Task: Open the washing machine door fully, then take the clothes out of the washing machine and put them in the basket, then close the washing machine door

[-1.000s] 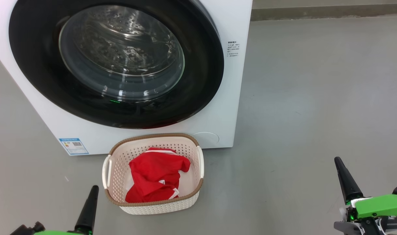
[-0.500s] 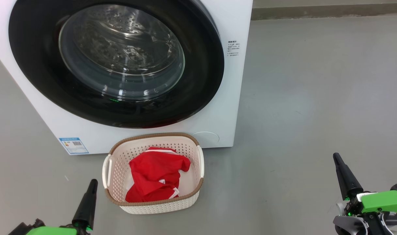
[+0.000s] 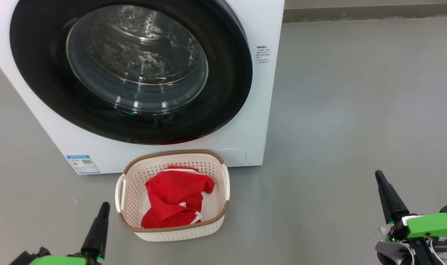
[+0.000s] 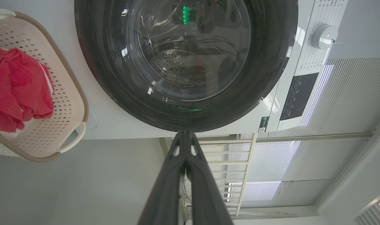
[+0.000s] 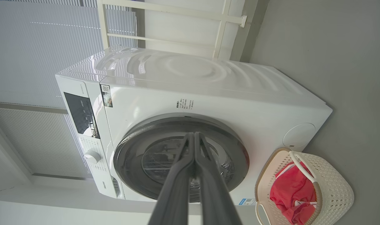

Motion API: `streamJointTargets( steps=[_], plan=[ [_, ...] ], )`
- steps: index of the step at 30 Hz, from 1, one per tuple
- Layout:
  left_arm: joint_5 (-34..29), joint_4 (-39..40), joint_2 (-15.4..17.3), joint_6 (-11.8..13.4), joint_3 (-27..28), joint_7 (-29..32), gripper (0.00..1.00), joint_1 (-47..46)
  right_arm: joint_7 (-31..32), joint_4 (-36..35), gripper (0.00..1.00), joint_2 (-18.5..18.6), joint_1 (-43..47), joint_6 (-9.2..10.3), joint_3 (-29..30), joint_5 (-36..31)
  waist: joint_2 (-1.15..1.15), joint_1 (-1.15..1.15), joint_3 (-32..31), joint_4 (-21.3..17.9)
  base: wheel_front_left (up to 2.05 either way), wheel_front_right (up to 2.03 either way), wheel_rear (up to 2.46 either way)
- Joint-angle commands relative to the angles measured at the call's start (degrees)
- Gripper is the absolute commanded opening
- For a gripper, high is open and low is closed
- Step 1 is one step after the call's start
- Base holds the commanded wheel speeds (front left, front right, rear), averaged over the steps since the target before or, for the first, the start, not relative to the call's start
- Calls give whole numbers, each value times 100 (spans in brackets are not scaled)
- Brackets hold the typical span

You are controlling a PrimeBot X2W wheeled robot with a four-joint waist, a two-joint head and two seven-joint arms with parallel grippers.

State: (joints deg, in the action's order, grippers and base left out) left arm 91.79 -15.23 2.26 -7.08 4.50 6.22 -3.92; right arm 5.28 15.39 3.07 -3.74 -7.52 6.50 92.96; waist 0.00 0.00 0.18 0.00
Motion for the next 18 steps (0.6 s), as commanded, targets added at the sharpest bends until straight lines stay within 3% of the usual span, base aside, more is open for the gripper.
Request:
streamJointTargets(
  steps=[1, 18],
  plan=[
    [37, 117, 62, -41, 203, 27, 0, -227, 36, -142, 0, 58, -234, 3, -104, 8, 0, 0, 0, 0, 0, 0, 0],
    [37, 118, 62, -41, 203, 27, 0, -227, 53, -141, 0, 43, -236, 3, -82, -10, 0, 0, 0, 0, 0, 0, 0]
  ],
)
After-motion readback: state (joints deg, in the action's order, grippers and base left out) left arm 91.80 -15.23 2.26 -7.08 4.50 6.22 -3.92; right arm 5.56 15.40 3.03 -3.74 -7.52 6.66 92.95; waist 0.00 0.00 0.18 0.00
